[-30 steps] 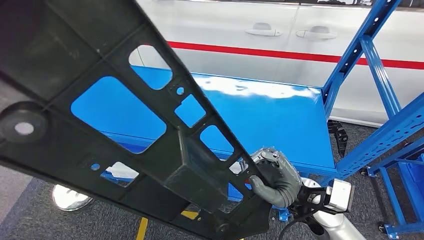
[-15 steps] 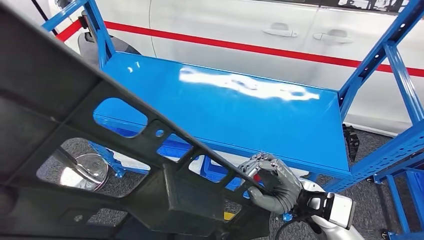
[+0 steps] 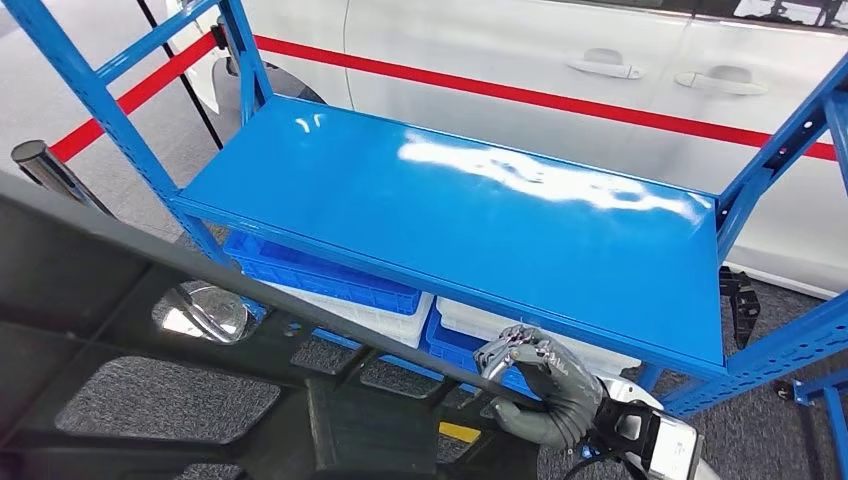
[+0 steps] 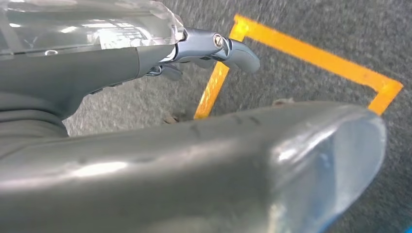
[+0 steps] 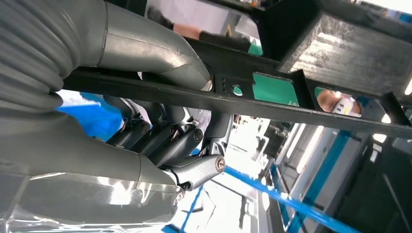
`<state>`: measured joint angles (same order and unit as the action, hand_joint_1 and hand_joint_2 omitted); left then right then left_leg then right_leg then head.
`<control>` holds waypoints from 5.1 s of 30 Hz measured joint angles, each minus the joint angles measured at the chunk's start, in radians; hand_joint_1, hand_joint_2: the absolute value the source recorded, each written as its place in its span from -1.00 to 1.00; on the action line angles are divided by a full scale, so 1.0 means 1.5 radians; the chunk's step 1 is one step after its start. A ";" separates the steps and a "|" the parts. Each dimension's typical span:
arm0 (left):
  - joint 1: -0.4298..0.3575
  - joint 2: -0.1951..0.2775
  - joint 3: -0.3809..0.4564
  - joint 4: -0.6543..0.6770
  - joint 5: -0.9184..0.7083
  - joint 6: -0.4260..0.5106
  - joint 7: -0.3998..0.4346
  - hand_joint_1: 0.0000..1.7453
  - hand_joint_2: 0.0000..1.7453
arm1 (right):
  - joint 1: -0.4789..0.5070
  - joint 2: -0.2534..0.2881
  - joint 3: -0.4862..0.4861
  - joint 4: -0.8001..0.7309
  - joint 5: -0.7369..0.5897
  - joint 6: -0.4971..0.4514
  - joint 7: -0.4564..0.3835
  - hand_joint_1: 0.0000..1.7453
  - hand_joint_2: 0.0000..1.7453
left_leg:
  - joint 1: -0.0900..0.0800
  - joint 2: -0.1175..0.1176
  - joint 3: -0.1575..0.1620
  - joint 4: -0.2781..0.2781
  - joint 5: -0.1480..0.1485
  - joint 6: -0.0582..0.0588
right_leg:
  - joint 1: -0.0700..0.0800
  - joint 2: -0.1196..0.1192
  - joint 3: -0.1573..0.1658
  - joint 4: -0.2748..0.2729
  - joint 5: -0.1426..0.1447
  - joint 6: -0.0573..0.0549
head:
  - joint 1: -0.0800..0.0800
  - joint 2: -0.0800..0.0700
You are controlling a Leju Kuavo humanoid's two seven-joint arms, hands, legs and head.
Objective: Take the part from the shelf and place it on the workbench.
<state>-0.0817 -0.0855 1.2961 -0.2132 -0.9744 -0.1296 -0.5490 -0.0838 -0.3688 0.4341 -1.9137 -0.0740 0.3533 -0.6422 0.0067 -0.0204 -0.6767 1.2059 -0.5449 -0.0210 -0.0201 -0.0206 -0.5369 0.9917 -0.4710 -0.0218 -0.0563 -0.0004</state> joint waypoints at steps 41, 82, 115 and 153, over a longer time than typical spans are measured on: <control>-0.005 -0.032 0.001 0.001 0.014 -0.010 -0.017 -1.00 -1.00 | 0.008 0.000 0.006 0.002 0.023 0.012 0.032 0.94 1.00 | -0.004 0.031 0.064 -0.130 0.067 0.024 | 0.008 -0.062 0.000 0.009 -0.008 0.022 | 0.000 0.000; -0.001 0.064 0.068 -0.012 0.066 0.130 0.067 -1.00 -1.00 | -0.056 -0.002 0.068 0.062 -0.007 0.023 0.062 0.94 1.00 | -0.004 -0.032 0.053 -0.134 0.084 0.036 | 0.003 0.012 -0.080 0.174 -0.070 0.024 | 0.000 0.000; -0.002 0.074 0.081 -0.016 0.067 0.110 0.049 -1.00 -1.00 | -0.049 -0.003 0.087 0.086 0.003 -0.011 0.005 0.94 1.00 | -0.008 -0.050 0.058 -0.128 0.076 0.034 | 0.001 0.037 -0.039 0.075 -0.018 0.017 | 0.000 0.000; -0.008 0.051 0.065 -0.015 0.048 0.073 0.050 -1.00 -1.00 | -0.103 -0.013 0.114 0.058 0.061 -0.094 0.071 0.94 1.00 | -0.002 -0.027 0.020 -0.068 0.042 0.003 | -0.002 0.020 -0.020 0.019 -0.004 0.006 | 0.000 0.000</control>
<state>-0.0942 -0.0092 1.3933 -0.2351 -0.9020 -0.0208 -0.4739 -0.2384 -0.3882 0.6048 -1.8260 0.0175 0.2121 -0.5351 0.0043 -0.0608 -0.6468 1.1032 -0.4821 -0.0162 -0.0231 0.0091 -0.5663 1.0203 -0.4771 -0.0132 -0.0565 -0.0004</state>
